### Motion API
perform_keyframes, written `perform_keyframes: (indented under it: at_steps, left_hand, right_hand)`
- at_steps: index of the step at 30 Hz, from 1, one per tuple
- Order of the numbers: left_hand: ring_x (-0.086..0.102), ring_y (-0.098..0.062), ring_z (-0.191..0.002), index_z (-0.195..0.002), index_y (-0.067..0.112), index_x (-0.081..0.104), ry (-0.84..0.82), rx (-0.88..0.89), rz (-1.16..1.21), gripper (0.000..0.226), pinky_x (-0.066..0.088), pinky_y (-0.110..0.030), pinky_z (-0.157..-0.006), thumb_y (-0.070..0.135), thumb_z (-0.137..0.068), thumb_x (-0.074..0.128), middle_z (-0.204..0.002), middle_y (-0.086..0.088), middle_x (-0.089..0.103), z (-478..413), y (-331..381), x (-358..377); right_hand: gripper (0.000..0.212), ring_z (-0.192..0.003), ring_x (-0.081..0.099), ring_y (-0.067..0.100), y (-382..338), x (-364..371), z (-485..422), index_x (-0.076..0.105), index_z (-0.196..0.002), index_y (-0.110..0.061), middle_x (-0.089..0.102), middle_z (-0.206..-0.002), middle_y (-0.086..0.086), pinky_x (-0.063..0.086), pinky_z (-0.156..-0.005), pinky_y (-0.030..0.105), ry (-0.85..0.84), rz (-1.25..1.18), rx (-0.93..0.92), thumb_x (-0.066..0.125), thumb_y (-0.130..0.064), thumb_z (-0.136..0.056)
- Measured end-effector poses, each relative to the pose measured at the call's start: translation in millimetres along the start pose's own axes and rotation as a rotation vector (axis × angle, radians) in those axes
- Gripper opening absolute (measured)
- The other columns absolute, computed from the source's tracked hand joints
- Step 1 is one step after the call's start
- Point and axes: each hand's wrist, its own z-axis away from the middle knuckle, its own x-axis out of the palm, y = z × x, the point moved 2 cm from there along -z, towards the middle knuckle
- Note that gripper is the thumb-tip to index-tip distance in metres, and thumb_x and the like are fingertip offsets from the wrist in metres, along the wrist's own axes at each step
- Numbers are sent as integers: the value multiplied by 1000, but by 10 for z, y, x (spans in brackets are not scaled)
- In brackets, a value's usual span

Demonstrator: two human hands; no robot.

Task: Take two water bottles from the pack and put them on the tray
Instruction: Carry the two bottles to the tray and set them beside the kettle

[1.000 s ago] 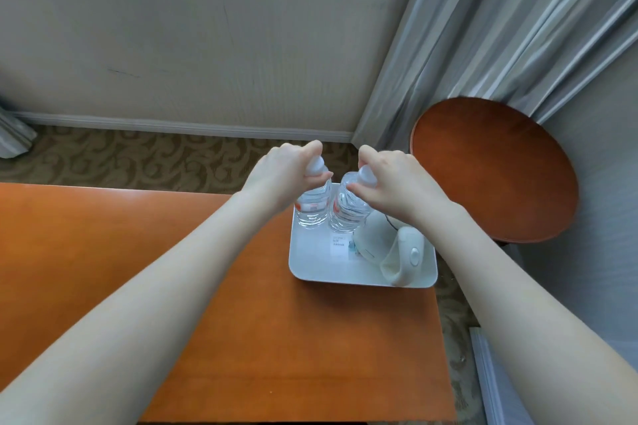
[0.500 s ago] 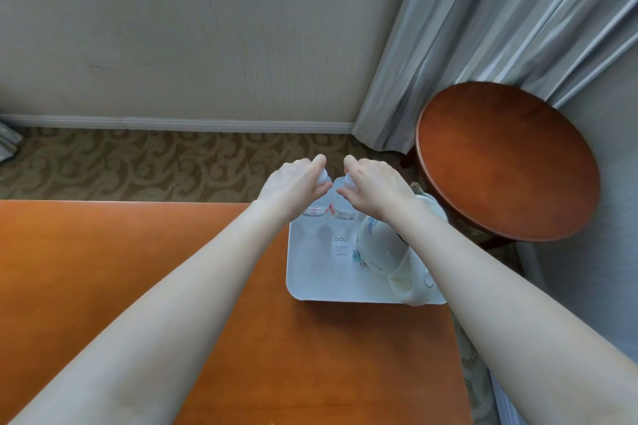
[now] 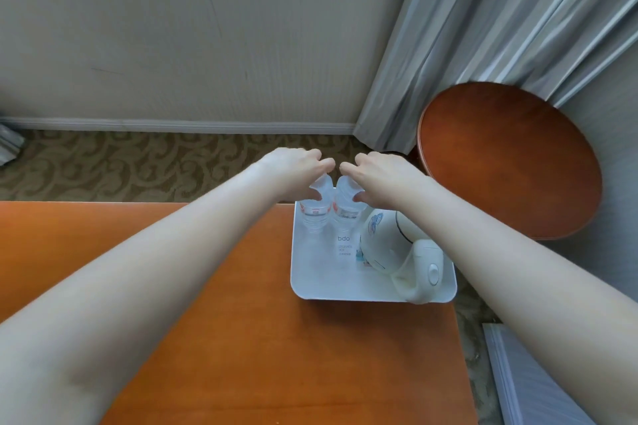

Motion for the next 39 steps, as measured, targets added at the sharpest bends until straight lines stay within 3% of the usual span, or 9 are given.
perform_keyframes:
  at_steps: [3,6,11,22,26,30,39]
  left_hand:
    - [54,-23,-90,-127,13,46,-12,43,5,35,40,-31,-63,26,-95,52,-111,-9,55,-9,-6,-16]
    - [59,-28,-94,-117,6,50,87,25,12,27,40,-33,-62,25,-97,48,-108,-11,58,18,7,48]
    - [62,-33,-93,-106,1,52,155,-98,80,34,39,-35,-62,33,-98,46,-103,-13,62,66,112,115]
    - [63,-35,-97,-106,-2,60,212,-403,317,37,42,-34,-68,29,-99,43,-106,-17,64,16,344,90]
    - [63,-34,-96,-106,-2,60,210,-425,343,35,40,-33,-67,29,-99,44,-105,-17,64,17,373,94]
    - [60,-31,-88,-104,-2,60,202,-426,358,34,40,-33,-67,28,-98,45,-103,-16,64,32,364,95]
    - [60,-33,-91,-104,-2,60,193,-429,376,33,40,-34,-68,28,-98,45,-103,-16,63,28,355,95]
  right_hand:
    - [35,-84,48,24,-18,-8,-28,44,-121,-12,55,-103,12,40,-60,35,-13,-24,-34,57,-24,-91]
    - [29,-79,45,26,-36,1,-39,46,-112,-7,57,-100,14,43,-63,39,-17,-135,18,56,-26,-92]
    - [32,-91,56,33,-49,35,22,47,-108,-5,60,-103,18,40,-66,36,29,-263,181,52,-33,-93]
    - [37,-108,55,40,-186,51,5,50,-110,2,61,-113,23,43,-75,40,148,-496,489,55,-30,-92]
    - [38,-107,56,39,-177,65,10,50,-110,2,61,-112,22,40,-71,37,152,-495,500,55,-30,-92]
    - [38,-106,57,39,-193,36,-1,50,-112,3,62,-112,23,47,-77,41,139,-474,494,56,-29,-92]
    - [36,-107,57,39,-206,11,-21,53,-111,3,62,-112,22,44,-73,39,112,-449,495,57,-27,-92]
